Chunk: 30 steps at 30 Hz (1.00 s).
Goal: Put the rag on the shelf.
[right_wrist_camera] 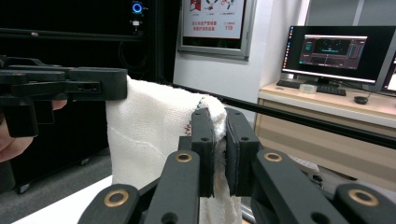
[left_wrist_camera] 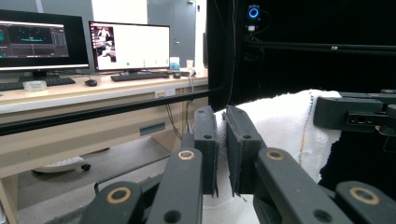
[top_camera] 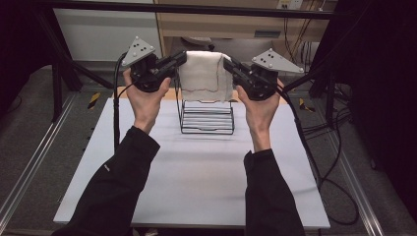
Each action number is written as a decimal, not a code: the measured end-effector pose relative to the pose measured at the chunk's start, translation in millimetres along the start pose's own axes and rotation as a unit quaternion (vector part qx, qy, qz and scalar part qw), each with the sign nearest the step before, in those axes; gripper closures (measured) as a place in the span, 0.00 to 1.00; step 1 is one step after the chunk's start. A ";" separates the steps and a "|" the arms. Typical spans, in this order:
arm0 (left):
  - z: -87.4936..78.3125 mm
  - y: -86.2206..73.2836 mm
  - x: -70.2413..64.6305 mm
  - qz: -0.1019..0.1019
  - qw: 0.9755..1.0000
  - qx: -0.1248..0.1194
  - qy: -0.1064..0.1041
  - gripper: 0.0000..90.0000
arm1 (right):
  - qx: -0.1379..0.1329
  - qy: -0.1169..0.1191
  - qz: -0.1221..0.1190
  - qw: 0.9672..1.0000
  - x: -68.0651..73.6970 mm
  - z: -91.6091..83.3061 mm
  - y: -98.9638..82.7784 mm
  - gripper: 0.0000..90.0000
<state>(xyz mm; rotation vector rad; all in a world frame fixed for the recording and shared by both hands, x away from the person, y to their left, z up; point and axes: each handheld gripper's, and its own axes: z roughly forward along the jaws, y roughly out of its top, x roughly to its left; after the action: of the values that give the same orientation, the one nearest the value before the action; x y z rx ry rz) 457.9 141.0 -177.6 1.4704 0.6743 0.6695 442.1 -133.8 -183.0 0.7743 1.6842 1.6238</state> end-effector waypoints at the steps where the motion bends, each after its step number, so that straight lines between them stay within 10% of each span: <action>1: 0.9 0.9 1.0 -0.001 1.000 -0.001 0.000 0.93 | -0.001 0.000 0.001 1.000 -0.3 0.8 1.2 0.93; 30: 20.0 27.8 19.1 0.002 1.000 -0.020 0.013 0.93 | -0.016 -0.010 -0.003 1.000 -14.8 28.4 27.8 0.93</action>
<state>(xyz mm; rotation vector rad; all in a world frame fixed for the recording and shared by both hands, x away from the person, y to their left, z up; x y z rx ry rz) 485.7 142.3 -150.0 1.4285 0.6740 0.7014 472.8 -126.9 -154.6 0.7672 1.6417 1.6307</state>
